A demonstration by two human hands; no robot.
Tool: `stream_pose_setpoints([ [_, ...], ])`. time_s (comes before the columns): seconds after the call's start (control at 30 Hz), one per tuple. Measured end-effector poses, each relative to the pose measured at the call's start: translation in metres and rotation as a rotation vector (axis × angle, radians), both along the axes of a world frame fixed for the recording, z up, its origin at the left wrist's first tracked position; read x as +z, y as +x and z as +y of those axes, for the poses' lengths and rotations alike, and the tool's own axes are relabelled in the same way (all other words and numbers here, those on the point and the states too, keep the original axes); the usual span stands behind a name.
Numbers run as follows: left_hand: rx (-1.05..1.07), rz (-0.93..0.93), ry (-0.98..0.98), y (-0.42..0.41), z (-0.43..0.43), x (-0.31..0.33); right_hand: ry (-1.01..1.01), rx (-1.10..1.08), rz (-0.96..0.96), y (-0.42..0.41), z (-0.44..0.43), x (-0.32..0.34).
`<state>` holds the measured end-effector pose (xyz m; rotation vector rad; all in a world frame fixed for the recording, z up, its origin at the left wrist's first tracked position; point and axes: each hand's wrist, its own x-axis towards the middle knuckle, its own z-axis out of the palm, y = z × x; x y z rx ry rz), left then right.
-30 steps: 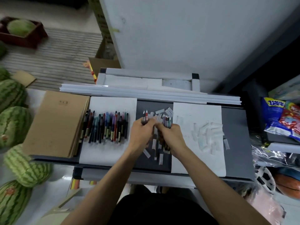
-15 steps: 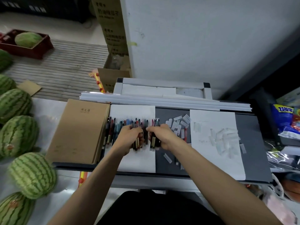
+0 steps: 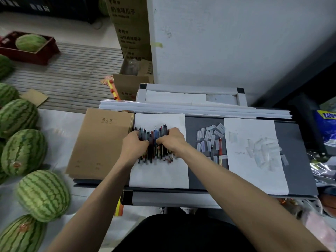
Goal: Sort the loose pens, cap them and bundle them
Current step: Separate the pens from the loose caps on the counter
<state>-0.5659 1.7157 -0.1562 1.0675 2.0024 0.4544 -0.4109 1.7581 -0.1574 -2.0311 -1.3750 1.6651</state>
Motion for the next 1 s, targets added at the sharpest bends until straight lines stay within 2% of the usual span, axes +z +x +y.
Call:
stream_pose_setpoints([
  [0.13,-0.036,0.087,-0.02,-0.001,0.002,-0.001,0.076,0.062,-0.102,-0.014,0.0,-0.001],
  [0.5,-0.027,0.103,0.025,-0.005,-0.006,-0.01,0.183,0.079,-0.19,-0.022,-0.006,0.002],
  [1.0,-0.068,0.164,0.105,-0.015,-0.017,-0.007,0.27,0.158,-0.23,-0.014,-0.023,0.009],
])
